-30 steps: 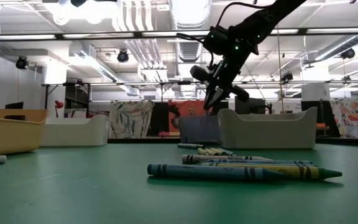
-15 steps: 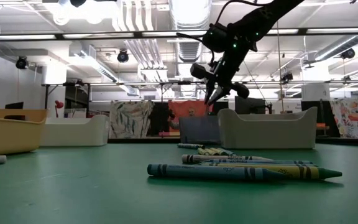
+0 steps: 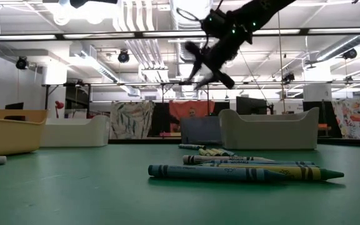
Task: Sort crayons
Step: Put the white crayon into the black bin
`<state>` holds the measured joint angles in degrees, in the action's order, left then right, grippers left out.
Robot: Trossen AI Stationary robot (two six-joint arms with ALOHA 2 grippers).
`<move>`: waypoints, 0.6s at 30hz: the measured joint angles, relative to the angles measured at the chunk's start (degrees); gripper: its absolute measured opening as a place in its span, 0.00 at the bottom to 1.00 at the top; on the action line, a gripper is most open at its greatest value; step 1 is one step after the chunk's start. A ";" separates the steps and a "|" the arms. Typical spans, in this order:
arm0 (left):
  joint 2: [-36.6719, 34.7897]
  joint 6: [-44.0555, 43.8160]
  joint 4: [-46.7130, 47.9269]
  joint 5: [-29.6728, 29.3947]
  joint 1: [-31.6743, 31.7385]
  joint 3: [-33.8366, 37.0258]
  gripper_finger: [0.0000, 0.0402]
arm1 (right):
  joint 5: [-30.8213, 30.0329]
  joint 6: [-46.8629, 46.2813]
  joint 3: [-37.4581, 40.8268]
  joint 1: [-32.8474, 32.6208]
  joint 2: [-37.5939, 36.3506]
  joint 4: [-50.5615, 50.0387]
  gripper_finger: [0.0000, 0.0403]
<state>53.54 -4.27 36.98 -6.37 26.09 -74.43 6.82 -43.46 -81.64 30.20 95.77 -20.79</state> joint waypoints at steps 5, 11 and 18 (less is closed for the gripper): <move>0.60 1.12 3.66 0.00 0.00 0.02 0.09 | 13.00 0.11 -4.46 -2.81 -0.04 -3.51 0.29; 2.21 6.75 1.68 -0.04 0.00 2.67 0.09 | 14.26 4.78 -6.06 -8.62 -0.07 -4.71 0.29; 1.46 0.52 1.59 12.55 -3.04 6.67 0.09 | 14.27 11.78 -6.15 -14.39 -0.09 -10.56 0.28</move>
<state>55.00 -3.76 38.57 6.18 23.05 -67.76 21.09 -31.68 -87.80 15.80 95.68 -31.35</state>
